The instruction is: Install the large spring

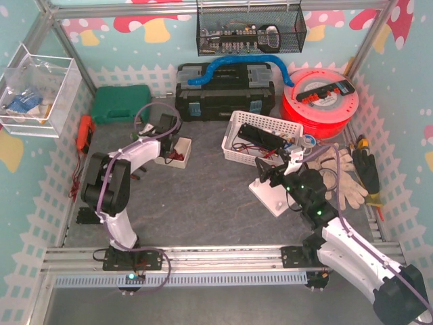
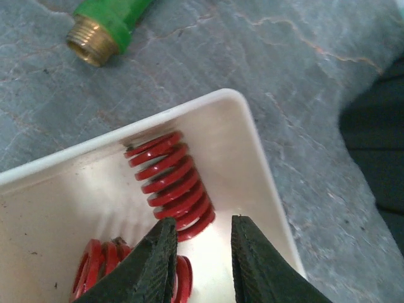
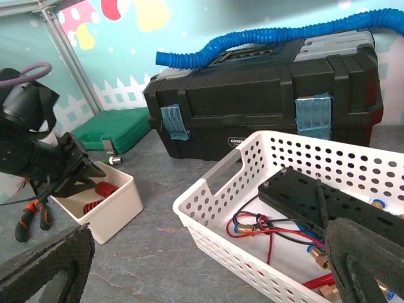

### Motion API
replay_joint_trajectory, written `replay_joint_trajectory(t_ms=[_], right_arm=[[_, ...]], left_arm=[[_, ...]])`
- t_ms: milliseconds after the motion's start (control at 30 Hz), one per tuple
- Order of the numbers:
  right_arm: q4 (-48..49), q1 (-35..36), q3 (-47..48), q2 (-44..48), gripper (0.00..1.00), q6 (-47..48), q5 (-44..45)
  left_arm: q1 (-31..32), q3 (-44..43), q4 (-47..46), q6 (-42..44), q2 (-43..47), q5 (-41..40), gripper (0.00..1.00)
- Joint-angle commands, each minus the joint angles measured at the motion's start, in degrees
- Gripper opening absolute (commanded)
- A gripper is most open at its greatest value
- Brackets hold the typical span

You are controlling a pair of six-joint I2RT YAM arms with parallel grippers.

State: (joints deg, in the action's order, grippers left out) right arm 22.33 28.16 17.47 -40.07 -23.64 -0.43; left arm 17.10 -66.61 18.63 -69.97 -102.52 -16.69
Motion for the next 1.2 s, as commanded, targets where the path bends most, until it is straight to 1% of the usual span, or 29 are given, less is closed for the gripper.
replay_joint_trajectory(t_ms=[0, 100, 233, 500, 700, 967, 1100, 1167], right_arm=[[-0.2, -0.1, -0.5, 0.6, 0.99, -0.1, 0.9], [-0.4, -0.2, -0.5, 0.8, 0.99, 0.0, 1.1], [-0.4, -0.2, -0.5, 0.8, 0.99, 0.0, 1.2], [-0.4, -0.1, -0.5, 0.4, 0.99, 0.1, 1.4], [-0.5, -0.1, -0.6, 0.5, 0.99, 0.2, 1.8], [-0.5, -0.1, -0.7, 1.0, 0.99, 0.2, 2.1], [-0.5, -0.1, -0.7, 1.0, 0.99, 0.2, 2.2], [-0.5, -0.1, -0.8, 1.1, 0.99, 0.2, 2.3]], left_arm=[[0.9, -3.3, 6.1, -7.2, -3.0, -6.8, 0.29], [0.9, -4.1, 6.0, -8.0, -4.8, -7.2, 0.28], [0.9, -6.5, 6.0, -5.7, -7.7, -6.4, 0.27], [0.9, -7.7, 4.5, -4.7, -9.8, -7.0, 0.28], [1.0, -6.3, 3.2, -5.1, -11.7, -5.1, 0.36], [0.9, -4.9, 2.5, -5.9, -13.7, -3.9, 0.40], [0.9, -5.2, 2.2, -5.7, -14.4, -3.3, 0.46], [0.9, -5.3, 2.0, -5.3, -14.7, -3.2, 0.47]])
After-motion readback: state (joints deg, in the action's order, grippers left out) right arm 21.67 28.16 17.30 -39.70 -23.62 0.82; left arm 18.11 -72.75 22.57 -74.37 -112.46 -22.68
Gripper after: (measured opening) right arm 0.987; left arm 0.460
